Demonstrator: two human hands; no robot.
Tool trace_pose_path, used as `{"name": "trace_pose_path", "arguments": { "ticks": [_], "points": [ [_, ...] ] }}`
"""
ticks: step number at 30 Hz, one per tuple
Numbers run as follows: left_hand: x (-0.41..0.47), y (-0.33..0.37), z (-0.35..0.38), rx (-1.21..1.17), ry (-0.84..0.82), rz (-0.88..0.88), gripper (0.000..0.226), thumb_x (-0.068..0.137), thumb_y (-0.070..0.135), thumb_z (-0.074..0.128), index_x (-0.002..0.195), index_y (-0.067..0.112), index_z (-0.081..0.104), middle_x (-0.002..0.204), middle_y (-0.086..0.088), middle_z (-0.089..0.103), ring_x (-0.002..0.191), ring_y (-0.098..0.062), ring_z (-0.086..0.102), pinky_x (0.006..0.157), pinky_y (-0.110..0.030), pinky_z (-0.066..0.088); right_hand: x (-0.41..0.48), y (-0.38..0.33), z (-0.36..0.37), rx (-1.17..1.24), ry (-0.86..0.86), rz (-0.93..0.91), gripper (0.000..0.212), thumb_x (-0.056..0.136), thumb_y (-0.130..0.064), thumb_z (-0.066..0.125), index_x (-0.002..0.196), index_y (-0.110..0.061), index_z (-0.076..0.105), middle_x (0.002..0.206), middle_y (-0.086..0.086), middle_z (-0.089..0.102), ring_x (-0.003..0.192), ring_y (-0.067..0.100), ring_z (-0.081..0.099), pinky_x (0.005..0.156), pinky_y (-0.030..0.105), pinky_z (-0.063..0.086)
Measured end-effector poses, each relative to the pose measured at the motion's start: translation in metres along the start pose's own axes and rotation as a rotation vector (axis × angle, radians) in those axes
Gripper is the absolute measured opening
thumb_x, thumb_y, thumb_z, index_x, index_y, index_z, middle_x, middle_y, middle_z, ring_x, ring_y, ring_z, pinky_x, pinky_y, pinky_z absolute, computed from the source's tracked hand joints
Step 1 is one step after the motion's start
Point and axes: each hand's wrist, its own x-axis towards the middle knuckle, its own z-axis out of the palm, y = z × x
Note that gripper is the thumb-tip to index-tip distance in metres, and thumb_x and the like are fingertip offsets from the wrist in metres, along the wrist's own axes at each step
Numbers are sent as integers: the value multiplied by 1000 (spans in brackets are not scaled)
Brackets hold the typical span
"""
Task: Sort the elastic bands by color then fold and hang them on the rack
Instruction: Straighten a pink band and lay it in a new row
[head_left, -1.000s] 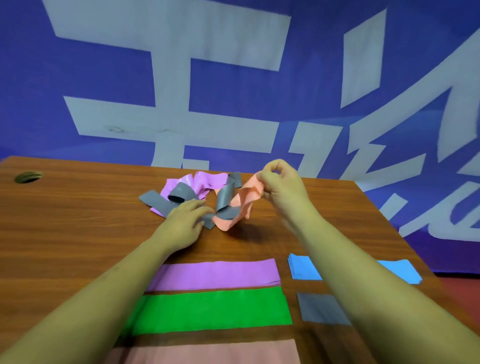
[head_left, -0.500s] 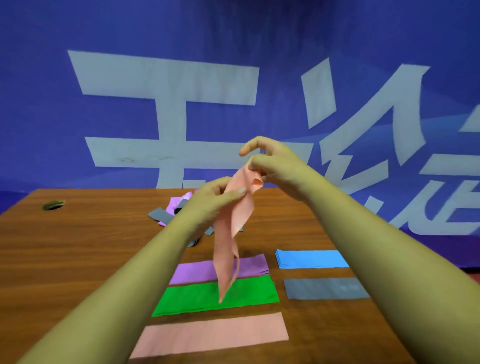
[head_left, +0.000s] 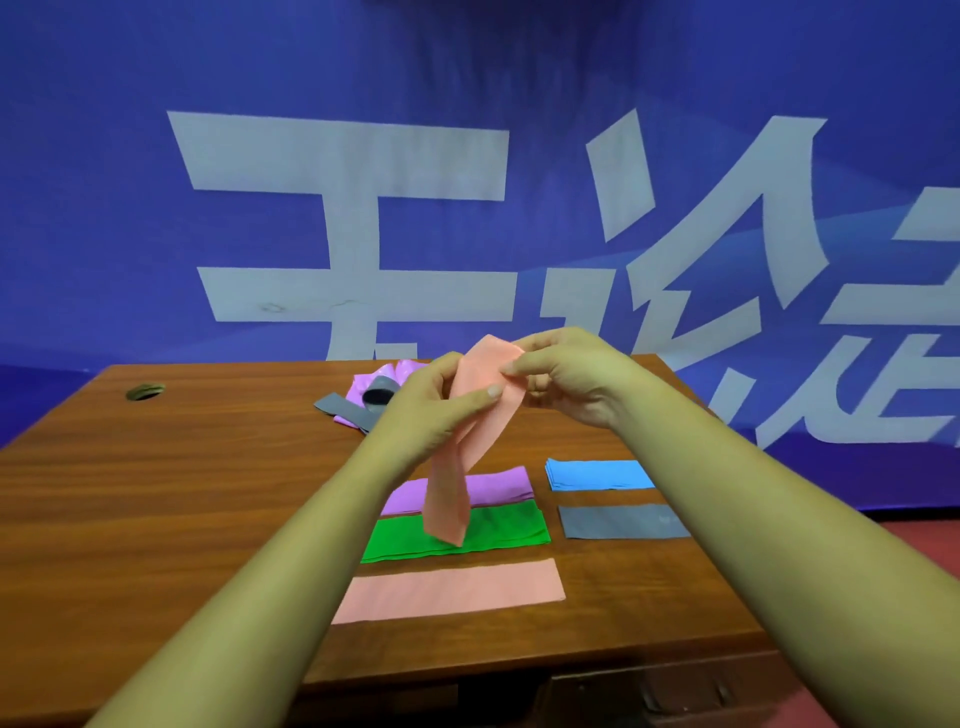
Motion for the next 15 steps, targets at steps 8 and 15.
{"name": "trace_pose_path", "arguments": {
  "ticks": [8,15],
  "points": [
    [-26,-10,4,-163,-22,-65,38,84,44,69,113,21,59,105,-4,71,104,-17,66,92,-41,51,-19,-11,11,-178,-49,-224,14,94,-6,58,97,-7,71,89,9,69,82,18,64,71,27,56],
    [-25,24,3,-111,167,211,16,99,24,55,102,11,65,87,-18,63,78,-10,56,70,-24,45,-26,-38,13,-515,-34,-431,19,90,-6,60,105,-15,68,82,5,70,79,21,67,80,38,58]
  ]
}}
